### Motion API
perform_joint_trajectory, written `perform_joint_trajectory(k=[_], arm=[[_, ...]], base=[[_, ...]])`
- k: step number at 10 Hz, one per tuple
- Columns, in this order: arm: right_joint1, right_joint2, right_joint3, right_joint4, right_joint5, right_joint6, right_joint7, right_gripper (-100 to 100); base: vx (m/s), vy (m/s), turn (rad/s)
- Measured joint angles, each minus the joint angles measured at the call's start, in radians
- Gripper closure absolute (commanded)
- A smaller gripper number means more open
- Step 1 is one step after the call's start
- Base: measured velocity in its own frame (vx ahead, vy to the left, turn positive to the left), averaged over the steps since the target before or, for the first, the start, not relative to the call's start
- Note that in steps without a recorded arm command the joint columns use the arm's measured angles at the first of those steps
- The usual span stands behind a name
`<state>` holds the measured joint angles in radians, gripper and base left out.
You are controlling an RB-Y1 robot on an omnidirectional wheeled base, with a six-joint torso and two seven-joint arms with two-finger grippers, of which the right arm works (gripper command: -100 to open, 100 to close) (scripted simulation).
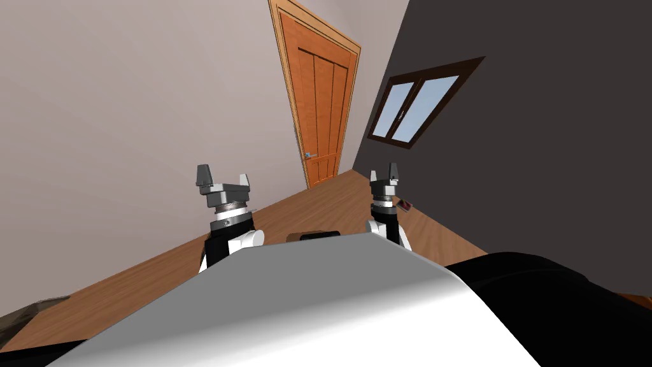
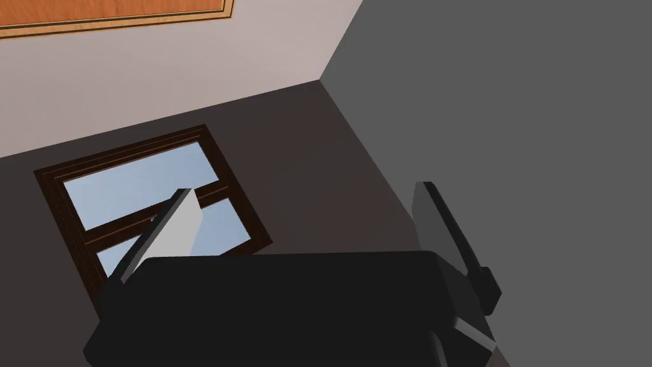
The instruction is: Pull the door open
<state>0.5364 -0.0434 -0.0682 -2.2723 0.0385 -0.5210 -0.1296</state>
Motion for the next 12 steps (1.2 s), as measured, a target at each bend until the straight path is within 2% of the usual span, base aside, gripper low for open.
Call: perform_joint_trajectory(k=[8, 12], arm=[[-0.062, -0.027, -0.008, 0.165, -0.024, -0.032, 0.007, -100], [-0.098, -0.034, -0.007, 0.245, -0.034, -0.041, 0.015, -100]], base=[[0.102, -0.005, 0.100], [0.091, -0.013, 0.081]])
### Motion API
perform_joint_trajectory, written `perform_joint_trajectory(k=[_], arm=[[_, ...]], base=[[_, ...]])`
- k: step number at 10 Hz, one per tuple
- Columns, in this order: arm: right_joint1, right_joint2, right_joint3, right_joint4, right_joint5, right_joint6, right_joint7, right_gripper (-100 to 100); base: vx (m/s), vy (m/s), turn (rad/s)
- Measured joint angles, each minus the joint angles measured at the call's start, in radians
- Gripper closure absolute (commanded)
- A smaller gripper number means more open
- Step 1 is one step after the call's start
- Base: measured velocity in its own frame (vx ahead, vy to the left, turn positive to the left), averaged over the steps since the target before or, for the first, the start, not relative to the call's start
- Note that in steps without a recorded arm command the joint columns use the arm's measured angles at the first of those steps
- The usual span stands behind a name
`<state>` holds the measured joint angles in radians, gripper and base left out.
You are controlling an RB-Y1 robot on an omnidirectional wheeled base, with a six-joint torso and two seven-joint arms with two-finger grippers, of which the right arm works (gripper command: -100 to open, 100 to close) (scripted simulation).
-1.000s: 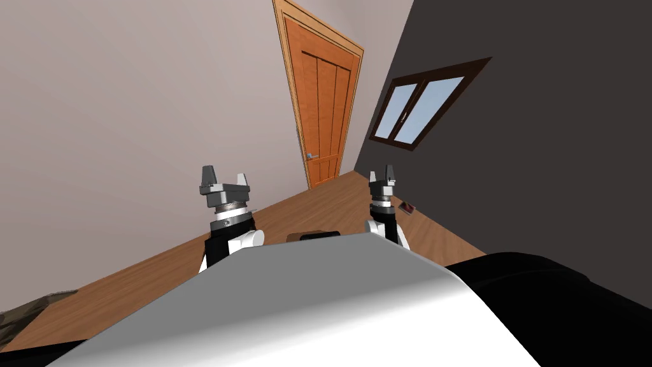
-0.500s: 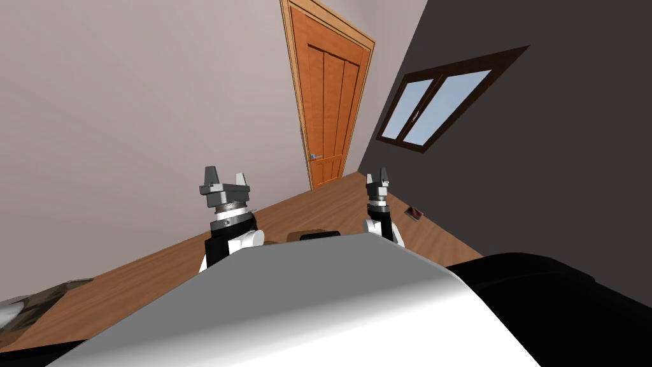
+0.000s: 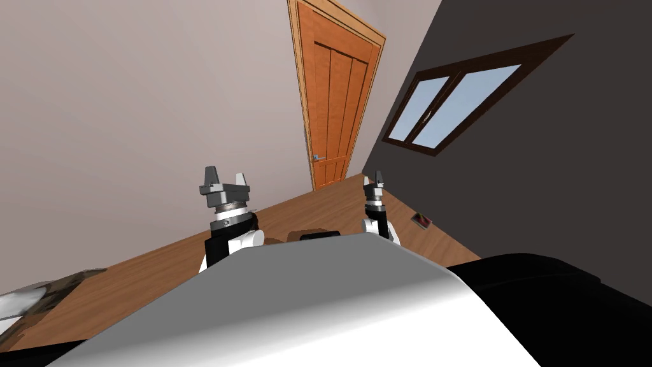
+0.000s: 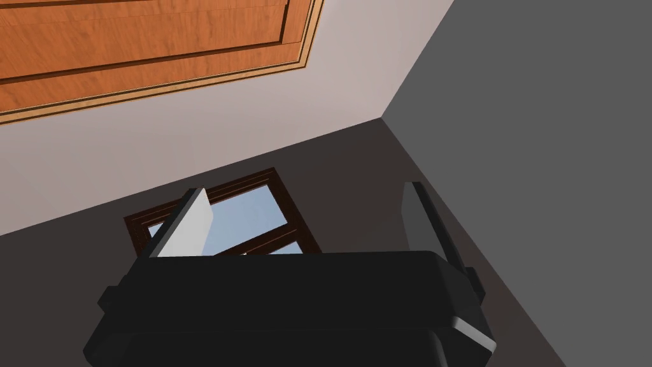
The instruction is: Pull the door open
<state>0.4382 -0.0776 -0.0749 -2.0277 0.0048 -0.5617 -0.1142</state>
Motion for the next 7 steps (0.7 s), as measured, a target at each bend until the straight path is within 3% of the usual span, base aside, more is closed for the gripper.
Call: perform_joint_trajectory(k=[7], arm=[[-0.066, -0.016, -0.006, 0.167, -0.022, -0.033, 0.010, -100]], base=[[0.090, -0.016, 0.102]])
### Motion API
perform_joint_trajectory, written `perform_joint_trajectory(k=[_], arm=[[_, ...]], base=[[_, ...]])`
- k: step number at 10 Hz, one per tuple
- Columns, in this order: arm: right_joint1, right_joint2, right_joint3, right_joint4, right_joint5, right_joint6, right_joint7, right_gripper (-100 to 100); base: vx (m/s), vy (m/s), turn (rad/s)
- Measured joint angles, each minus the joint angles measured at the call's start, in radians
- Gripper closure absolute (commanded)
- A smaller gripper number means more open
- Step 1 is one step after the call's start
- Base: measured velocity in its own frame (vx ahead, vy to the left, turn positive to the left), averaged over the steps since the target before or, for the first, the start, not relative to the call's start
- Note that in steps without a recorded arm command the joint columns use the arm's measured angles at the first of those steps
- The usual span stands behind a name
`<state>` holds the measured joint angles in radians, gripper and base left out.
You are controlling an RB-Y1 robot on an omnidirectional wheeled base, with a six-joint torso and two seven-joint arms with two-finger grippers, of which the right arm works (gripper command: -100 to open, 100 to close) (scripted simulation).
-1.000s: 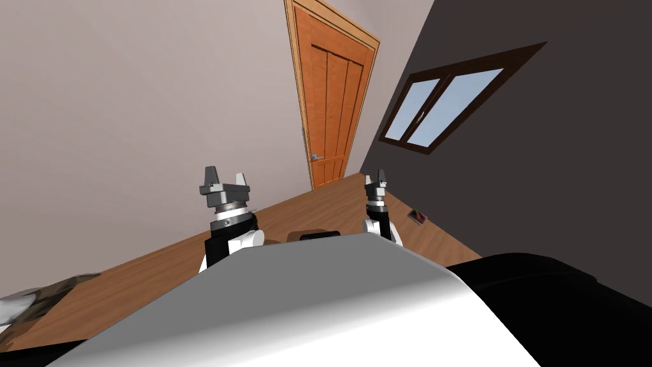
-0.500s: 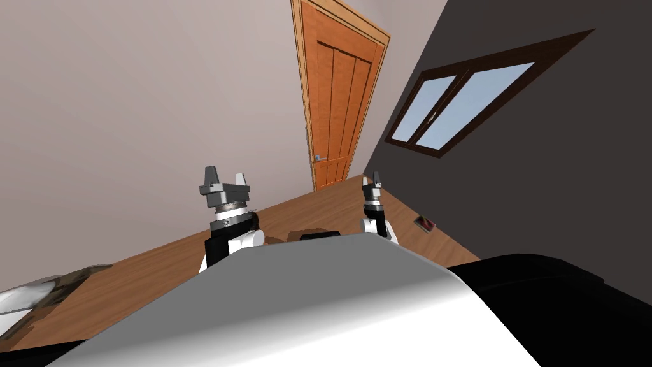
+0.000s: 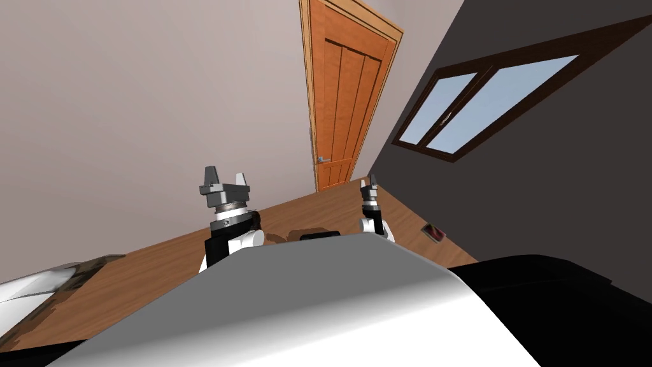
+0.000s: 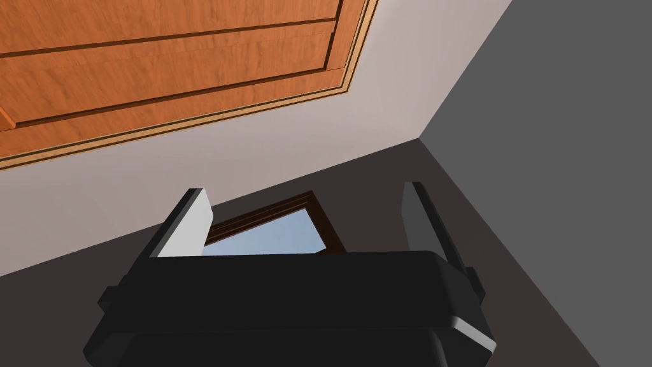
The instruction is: Pull the door open
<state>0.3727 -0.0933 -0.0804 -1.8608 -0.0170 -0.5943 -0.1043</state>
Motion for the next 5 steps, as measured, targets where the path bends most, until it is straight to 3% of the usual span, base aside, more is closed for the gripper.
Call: perform_joint_trajectory(k=[5], arm=[[-0.051, -0.007, -0.001, 0.124, -0.016, -0.020, 0.011, -100]], base=[[0.096, -0.021, 0.115]])
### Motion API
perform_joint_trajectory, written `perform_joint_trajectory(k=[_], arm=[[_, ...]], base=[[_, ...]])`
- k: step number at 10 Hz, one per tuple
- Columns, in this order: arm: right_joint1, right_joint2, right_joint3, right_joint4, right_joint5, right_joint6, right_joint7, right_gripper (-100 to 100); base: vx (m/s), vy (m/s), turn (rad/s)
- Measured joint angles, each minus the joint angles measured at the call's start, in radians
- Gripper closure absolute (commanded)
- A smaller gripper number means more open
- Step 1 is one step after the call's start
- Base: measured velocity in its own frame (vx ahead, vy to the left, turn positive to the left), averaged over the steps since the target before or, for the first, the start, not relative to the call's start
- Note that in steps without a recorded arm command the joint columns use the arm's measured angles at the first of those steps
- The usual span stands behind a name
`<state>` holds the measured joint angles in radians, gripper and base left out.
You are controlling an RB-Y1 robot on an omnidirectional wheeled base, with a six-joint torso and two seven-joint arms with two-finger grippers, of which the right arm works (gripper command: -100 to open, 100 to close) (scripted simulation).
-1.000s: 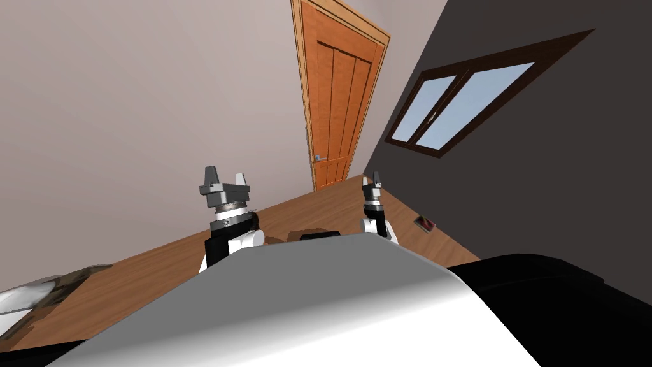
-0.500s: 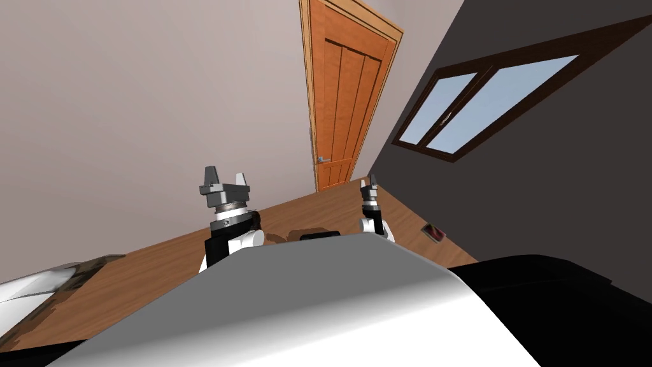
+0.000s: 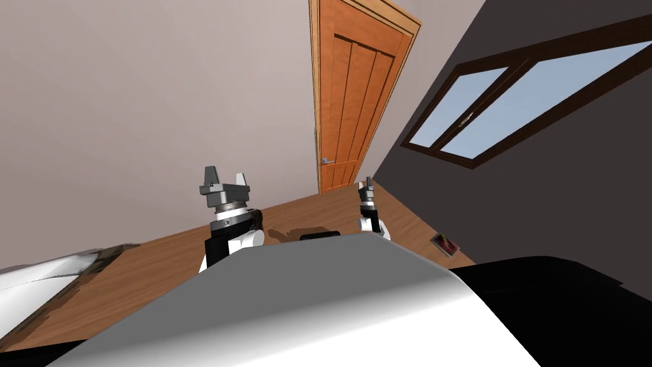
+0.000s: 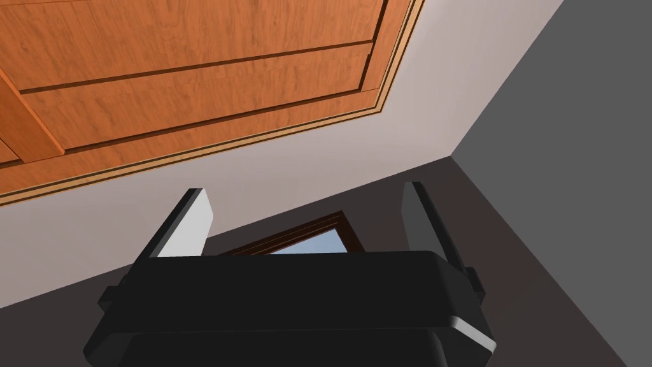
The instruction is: Pull the door open
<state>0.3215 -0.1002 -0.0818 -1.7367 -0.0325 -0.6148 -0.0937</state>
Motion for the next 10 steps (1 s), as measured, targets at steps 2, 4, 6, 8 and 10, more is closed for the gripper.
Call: perform_joint_trajectory(k=[2, 4, 6, 8, 10], arm=[[-0.022, -0.009, -0.005, 0.058, -0.010, -0.012, 0.000, -100], [-0.041, -0.012, -0.006, 0.110, -0.017, -0.022, 0.003, -100], [-0.060, -0.014, -0.006, 0.159, -0.023, -0.029, 0.008, -100], [-0.087, -0.020, -0.009, 0.218, -0.031, -0.037, 0.011, -100], [-0.107, -0.023, -0.010, 0.271, -0.039, -0.047, 0.014, -100]], base=[[0.097, -0.019, 0.120], [0.099, -0.029, 0.115], [0.095, -0.041, 0.124], [0.084, -0.034, 0.119], [0.102, -0.034, 0.118]])
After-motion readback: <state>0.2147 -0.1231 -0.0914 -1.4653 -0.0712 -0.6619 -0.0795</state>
